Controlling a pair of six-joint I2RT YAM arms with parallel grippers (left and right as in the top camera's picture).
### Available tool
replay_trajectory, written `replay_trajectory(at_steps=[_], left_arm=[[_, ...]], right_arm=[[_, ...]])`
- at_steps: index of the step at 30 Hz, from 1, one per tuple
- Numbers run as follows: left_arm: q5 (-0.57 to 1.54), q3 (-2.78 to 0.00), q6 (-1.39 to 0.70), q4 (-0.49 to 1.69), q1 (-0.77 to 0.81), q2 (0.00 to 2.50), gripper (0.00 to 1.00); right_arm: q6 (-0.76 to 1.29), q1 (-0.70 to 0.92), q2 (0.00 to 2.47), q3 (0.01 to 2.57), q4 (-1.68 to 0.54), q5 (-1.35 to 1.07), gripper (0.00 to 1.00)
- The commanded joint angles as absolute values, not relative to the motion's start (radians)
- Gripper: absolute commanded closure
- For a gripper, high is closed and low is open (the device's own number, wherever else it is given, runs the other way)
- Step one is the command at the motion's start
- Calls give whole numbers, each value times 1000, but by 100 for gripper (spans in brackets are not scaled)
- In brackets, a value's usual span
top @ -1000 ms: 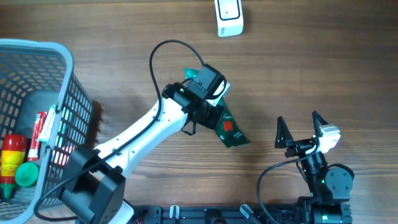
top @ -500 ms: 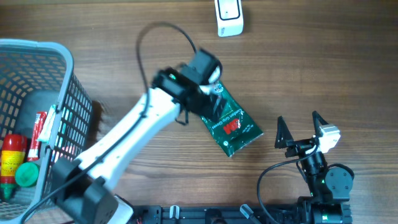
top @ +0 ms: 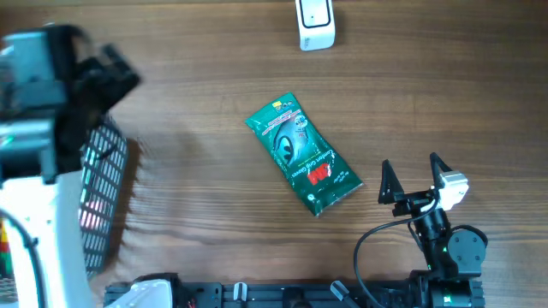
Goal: Scan the item barcode
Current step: 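Move the left gripper back into the basket and grasp the green-capped jar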
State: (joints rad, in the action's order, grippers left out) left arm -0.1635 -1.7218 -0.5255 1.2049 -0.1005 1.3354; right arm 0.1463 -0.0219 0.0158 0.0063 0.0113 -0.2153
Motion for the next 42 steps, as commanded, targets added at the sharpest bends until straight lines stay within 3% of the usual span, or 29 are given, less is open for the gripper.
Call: replay_trajectory(at_steps=[1, 8, 15, 29, 42], left_arm=[[-166, -1730, -609, 1228, -296, 1303, 0], [-166, -1730, -984, 1445, -607, 1330, 0], [-166, -1684, -1086, 1537, -829, 1395, 0], [-173, -1370, -1168, 1362, -889, 1539, 0], [-236, -1260, -1169, 1234, -890, 1541, 0]], right_arm=[[159, -17, 17, 5, 15, -203, 0], [159, -17, 18, 6, 15, -203, 0], [159, -17, 18, 6, 15, -203, 0], [159, -17, 18, 6, 15, -203, 0], [159, -17, 18, 6, 15, -203, 0]])
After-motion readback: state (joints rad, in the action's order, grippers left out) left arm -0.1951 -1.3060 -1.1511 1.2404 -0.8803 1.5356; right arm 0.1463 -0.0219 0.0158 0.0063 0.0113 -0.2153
